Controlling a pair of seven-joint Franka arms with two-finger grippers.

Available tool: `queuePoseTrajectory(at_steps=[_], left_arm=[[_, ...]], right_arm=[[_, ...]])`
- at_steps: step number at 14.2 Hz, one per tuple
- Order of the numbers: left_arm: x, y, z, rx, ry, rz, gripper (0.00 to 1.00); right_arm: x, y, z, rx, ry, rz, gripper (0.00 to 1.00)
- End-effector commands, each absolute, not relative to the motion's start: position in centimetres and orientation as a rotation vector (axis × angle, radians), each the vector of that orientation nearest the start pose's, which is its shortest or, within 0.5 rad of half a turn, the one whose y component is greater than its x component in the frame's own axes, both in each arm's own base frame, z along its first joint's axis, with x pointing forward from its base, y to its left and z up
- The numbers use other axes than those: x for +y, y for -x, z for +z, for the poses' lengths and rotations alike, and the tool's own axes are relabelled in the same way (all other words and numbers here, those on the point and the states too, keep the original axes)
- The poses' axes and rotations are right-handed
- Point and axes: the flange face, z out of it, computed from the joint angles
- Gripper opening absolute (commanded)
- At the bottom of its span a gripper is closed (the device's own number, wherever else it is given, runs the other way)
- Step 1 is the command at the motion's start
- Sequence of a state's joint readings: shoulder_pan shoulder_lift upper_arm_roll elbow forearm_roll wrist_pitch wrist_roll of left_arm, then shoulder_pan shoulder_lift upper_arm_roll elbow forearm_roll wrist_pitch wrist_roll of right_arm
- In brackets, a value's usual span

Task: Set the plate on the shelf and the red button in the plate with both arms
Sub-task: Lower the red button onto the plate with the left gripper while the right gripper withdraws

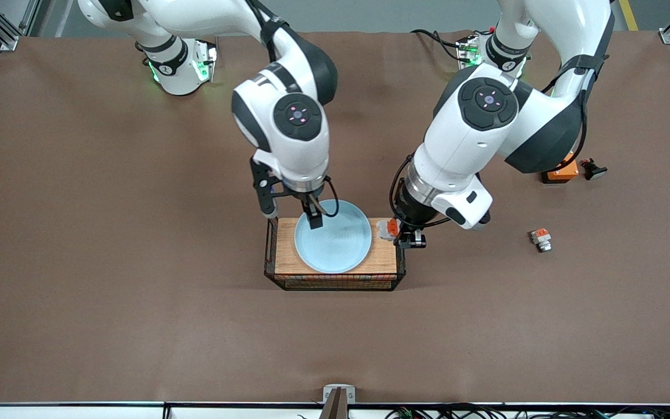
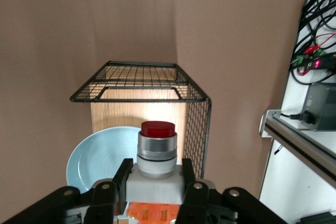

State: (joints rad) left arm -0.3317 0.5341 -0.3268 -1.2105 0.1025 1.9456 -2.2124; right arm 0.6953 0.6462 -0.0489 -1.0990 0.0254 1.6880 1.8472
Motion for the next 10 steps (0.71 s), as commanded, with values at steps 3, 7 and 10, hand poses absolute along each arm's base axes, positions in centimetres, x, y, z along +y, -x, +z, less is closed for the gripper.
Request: queuePoseTrajectory(at_steps=[3, 7, 10], left_arm=[[-42.9, -60.5, 49.2, 2.029, -2.115, -0.044, 0.22], [-46.5, -58.7, 47.0, 2.004, -2.208, -0.047, 0.22], [-49.4, -57.0, 45.4, 1.962, -2.272, -0.007, 0.22]], right_arm=[[38.1, -59.1, 48.8, 1.328, 2.947, 0.159, 1.0], [31.3, -60.9, 51.4, 1.024, 3.076, 0.247, 1.0], [25.0, -62.6, 53.3, 0.815, 3.113, 0.272, 1.0]])
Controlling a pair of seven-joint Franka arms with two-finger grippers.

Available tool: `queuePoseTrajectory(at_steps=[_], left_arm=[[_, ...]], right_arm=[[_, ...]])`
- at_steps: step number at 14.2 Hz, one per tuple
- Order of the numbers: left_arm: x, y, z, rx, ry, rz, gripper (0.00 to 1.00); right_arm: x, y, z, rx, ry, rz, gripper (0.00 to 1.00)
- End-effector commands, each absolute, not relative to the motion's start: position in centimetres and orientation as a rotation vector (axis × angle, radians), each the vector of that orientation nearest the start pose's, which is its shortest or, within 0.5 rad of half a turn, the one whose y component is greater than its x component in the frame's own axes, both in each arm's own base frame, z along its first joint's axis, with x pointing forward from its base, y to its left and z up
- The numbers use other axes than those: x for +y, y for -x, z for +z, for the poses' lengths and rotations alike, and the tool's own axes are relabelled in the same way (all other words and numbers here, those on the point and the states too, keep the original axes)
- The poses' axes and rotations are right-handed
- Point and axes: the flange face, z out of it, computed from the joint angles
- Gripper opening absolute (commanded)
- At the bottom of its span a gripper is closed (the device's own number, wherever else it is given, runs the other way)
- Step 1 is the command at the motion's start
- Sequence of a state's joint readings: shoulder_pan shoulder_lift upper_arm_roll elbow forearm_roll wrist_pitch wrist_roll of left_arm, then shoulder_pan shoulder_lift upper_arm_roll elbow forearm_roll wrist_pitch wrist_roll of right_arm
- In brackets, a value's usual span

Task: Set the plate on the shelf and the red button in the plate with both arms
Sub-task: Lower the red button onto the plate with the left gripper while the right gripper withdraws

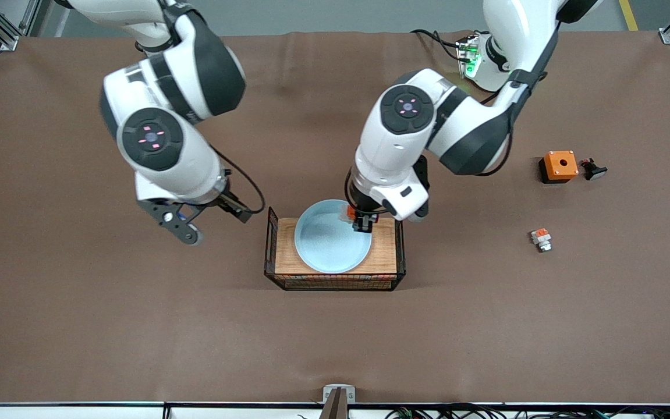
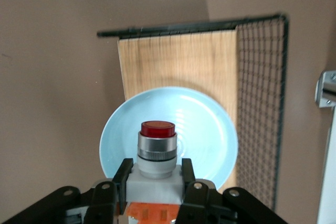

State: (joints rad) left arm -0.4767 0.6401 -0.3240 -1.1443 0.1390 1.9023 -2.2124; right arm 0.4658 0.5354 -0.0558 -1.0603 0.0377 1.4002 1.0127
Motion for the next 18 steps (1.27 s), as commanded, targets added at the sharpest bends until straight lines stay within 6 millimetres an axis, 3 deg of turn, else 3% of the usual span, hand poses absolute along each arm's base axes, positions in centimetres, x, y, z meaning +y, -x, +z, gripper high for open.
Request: queuePoseTrajectory(at_steps=[1, 4, 9, 14, 18], left_arm=[[-50.4, -56.4, 44.9, -2.124, 2.492, -0.011, 0.22], [-52.3, -56.0, 43.0, -2.094, 2.506, -0.022, 0.22], [-52.9, -57.9, 40.2, -2.111, 2.55, -0.069, 0.22], [-53.9, -58.3, 37.4, -2.113, 2.591, -0.104, 0.22], [-54.2, -58.5, 36.6, -2.124, 2.606, -0.136, 0.23]], right_arm=[[22.9, -62.9, 53.9, 0.753, 3.121, 0.284, 1.0], [17.0, -63.3, 54.9, 0.592, 3.146, 0.358, 1.0], [11.4, -62.0, 56.3, 0.438, 3.153, 0.391, 1.0], [3.7, -60.2, 58.4, 0.273, 3.127, 0.381, 1.0], [1.1, -60.4, 57.3, 0.238, 3.158, 0.395, 1.0]])
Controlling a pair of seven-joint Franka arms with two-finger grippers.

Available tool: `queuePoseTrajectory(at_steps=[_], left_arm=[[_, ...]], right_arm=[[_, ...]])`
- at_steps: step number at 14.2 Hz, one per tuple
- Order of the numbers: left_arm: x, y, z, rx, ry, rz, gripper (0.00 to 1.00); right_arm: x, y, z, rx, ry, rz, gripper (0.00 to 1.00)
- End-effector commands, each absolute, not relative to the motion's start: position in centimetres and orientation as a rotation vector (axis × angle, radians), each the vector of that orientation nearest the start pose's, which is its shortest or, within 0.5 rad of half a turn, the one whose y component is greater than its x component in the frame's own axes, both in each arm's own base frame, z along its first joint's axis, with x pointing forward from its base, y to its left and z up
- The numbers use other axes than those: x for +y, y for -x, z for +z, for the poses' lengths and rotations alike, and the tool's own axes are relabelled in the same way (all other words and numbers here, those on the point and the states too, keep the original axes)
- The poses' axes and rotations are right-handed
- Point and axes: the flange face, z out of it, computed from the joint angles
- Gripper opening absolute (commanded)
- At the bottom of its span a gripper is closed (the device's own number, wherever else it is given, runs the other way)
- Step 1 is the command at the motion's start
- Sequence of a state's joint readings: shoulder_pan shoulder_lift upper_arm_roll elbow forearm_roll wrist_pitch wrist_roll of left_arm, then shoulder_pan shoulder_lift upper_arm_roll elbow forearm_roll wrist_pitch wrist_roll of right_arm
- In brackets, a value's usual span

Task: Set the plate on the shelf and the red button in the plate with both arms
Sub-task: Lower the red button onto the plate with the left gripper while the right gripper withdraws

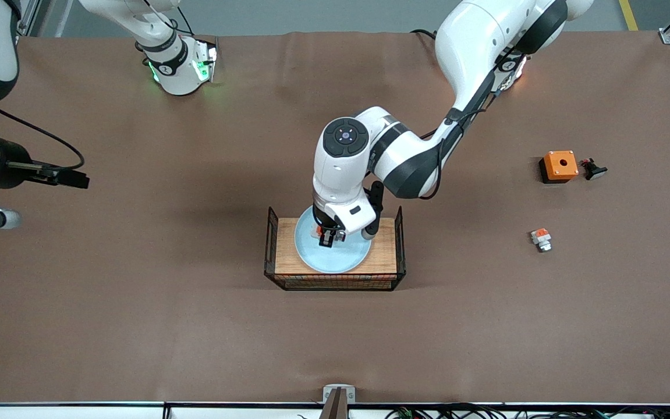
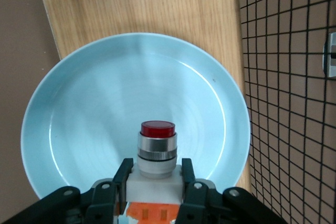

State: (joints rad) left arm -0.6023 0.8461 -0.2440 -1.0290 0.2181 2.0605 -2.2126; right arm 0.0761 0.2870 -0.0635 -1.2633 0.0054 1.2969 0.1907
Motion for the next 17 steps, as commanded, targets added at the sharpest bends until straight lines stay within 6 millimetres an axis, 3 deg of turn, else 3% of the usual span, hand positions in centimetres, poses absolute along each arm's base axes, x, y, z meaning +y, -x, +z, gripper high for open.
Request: queuePoseTrajectory(at_steps=[1, 8, 9, 10, 13, 14, 17], left_arm=[[-54.1, -58.7, 36.1, -2.123, 2.6, -0.138, 0.23], [-53.6, -59.1, 34.8, -2.119, 2.578, -0.154, 0.23], [-53.6, -59.1, 34.9, -2.115, 2.582, -0.155, 0.27], [-53.6, -59.1, 35.0, -2.114, 2.584, -0.156, 0.33], [-53.4, -59.2, 35.7, -2.114, 2.592, -0.17, 0.87], [-53.3, -59.2, 36.2, -2.113, 2.593, -0.189, 1.0], [-53.3, -58.8, 39.7, -2.12, 2.624, -0.222, 1.0]], right_arm=[[0.7, -60.4, 57.3, 0.202, 3.155, 0.393, 1.0], [-0.3, -60.2, 57.5, 0.138, 3.15, 0.387, 1.0], [-0.6, -60.0, 57.1, 0.117, 3.146, 0.404, 1.0], [-0.7, -59.8, 57.3, 0.102, 3.146, 0.397, 1.0], [-0.7, -59.6, 57.2, 0.102, 3.146, 0.385, 1.0], [-0.6, -59.6, 57.1, 0.099, 3.146, 0.389, 1.0], [0.0, -59.6, 57.1, 0.08, 3.15, 0.375, 1.0]])
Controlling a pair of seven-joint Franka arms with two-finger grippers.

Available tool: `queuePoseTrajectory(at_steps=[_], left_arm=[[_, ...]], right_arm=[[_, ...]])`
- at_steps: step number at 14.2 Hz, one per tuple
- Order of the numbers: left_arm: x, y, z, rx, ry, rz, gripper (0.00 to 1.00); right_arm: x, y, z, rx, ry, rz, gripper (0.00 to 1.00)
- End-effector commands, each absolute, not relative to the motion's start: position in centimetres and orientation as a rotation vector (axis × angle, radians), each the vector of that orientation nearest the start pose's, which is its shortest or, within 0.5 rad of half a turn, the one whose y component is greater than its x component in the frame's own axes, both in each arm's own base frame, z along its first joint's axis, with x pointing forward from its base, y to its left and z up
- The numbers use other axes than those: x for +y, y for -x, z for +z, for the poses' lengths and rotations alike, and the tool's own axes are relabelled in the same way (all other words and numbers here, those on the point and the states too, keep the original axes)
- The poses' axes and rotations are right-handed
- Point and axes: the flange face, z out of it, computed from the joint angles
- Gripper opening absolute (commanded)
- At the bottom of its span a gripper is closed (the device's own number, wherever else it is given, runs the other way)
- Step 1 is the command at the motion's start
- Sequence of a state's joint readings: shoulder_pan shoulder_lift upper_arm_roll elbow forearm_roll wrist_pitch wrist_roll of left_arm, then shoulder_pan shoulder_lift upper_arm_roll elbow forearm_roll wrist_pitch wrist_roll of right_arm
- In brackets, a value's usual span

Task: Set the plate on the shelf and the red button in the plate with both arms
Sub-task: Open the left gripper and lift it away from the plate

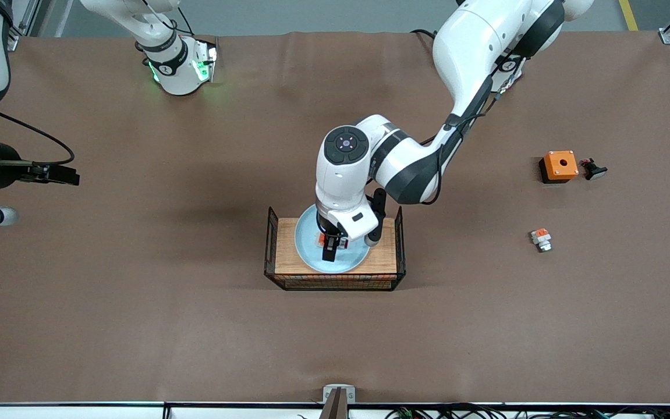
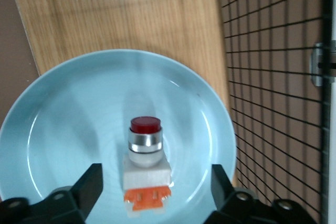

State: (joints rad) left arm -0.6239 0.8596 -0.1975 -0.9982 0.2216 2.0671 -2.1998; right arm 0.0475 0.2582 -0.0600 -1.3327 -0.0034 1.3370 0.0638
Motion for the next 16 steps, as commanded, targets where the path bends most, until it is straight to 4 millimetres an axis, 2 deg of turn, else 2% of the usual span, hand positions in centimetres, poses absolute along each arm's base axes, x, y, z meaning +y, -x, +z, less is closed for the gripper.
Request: queuePoseTrajectory(at_steps=[1, 2, 3, 4, 7, 8, 10, 11, 12, 16], left_arm=[[-53.0, -58.8, 40.7, -2.129, 2.627, -0.229, 1.0], [-52.4, -59.0, 42.1, -2.141, 2.625, -0.239, 1.0], [-51.9, -58.8, 44.8, -2.146, 2.658, -0.255, 1.0], [-51.2, -58.5, 46.8, -2.128, 2.674, -0.265, 1.0], [-46.5, -59.0, 54.2, -2.169, 2.676, -0.274, 1.0], [-44.0, -59.4, 57.0, -2.178, 2.69, -0.238, 1.0], [-40.3, -59.2, 61.2, -2.129, 2.734, -0.186, 1.0], [-38.2, -59.2, 62.6, -2.104, 2.736, -0.174, 1.0], [-36.7, -59.1, 63.8, -2.081, 2.736, -0.164, 1.0], [-29.3, -59.3, 68.3, -2.037, 2.782, -0.096, 1.0]], right_arm=[[0.0, -59.7, 57.2, 0.064, 3.156, 0.376, 1.0], [0.0, -59.8, 57.6, 0.064, 3.155, 0.366, 1.0], [0.1, -59.8, 57.5, 0.081, 3.158, 0.371, 1.0], [0.0, -59.8, 57.4, 0.089, 3.159, 0.375, 1.0], [-0.6, -59.7, 57.7, 0.106, 3.146, 0.367, 1.0], [-0.5, -59.4, 58.0, 0.103, 3.143, 0.372, 1.0], [-0.6, -58.9, 58.2, 0.099, 3.14, 0.413, 1.0], [-0.4, -58.3, 59.0, 0.103, 3.14, 0.425, 1.0], [-0.4, -57.5, 61.0, 0.103, 3.146, 0.361, 1.0], [0.0, -56.0, 63.1, 0.137, 3.149, 0.312, 1.0]])
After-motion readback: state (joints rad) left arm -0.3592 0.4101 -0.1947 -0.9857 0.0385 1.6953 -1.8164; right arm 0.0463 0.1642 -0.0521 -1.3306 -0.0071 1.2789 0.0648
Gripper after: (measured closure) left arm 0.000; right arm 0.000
